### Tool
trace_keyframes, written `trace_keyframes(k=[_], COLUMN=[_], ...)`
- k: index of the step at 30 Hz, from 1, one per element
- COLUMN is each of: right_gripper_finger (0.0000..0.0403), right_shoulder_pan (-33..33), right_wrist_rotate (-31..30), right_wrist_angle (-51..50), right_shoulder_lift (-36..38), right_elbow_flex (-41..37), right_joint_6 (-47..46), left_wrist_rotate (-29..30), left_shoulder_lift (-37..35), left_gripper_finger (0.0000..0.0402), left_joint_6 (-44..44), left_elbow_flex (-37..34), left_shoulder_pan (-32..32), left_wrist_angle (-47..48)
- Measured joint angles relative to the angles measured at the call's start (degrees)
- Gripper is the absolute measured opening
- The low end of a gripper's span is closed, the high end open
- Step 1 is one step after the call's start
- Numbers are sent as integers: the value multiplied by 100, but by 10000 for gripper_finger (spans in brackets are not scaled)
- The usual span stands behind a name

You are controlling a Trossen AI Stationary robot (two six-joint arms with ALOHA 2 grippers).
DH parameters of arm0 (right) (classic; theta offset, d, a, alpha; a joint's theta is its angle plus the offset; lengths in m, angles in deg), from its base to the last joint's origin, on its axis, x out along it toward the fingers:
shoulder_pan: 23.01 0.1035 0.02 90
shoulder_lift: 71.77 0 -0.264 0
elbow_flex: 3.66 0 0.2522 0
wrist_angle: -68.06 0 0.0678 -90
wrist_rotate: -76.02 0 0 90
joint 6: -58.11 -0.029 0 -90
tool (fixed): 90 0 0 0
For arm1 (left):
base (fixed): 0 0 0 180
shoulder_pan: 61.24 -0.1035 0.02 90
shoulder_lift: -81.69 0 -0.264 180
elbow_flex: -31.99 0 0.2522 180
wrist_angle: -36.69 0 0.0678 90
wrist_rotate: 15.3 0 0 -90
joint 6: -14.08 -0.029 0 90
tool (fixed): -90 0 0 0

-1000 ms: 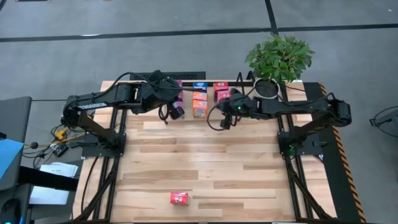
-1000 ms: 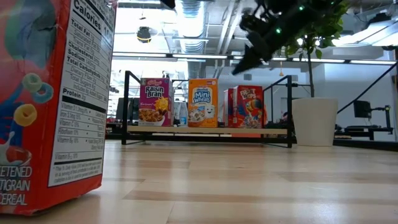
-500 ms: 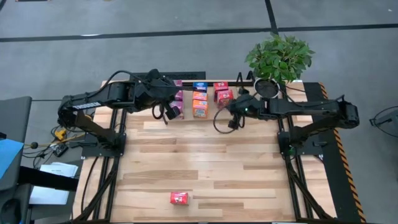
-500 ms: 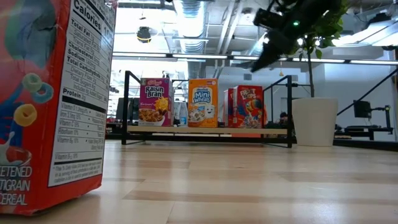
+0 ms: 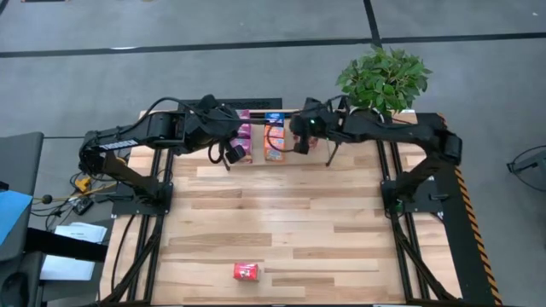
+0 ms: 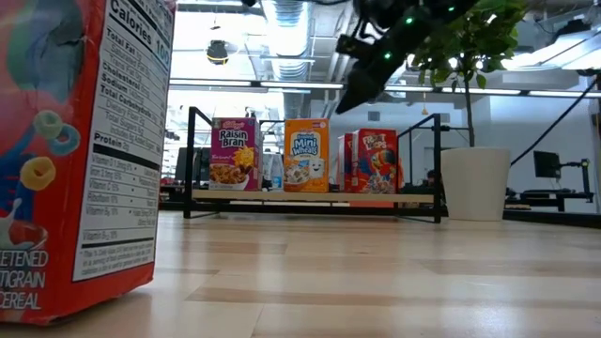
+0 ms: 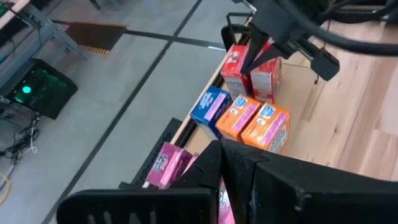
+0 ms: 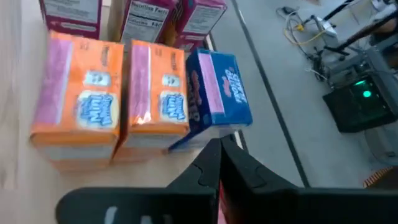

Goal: Stack cereal on shelf
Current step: Adjust the cereal boxes on the shelf

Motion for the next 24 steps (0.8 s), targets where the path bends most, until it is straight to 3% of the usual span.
trace_keyframes(k=[9,15,24], right_gripper_finger=[10,29,12], right_shoulder_pan=[-169,-318,-429], right_wrist_rotate=[300,245,148], right_wrist_angle=[-219,-453,-509], right_shoulder_lift=[-643,-640,-640], right_elbow_flex=[547,548,546], right_joint_6=[457,474,472], left_wrist_rotate=[24,32,50], left_shoulder_lift=[0,0,0], left_gripper_finger=[0,0,0], left_joint_6=[231,227,179], left_elbow_flex=[0,0,0], left_shoulder_pan=[0,0,0], left_wrist_angle=[386,397,396])
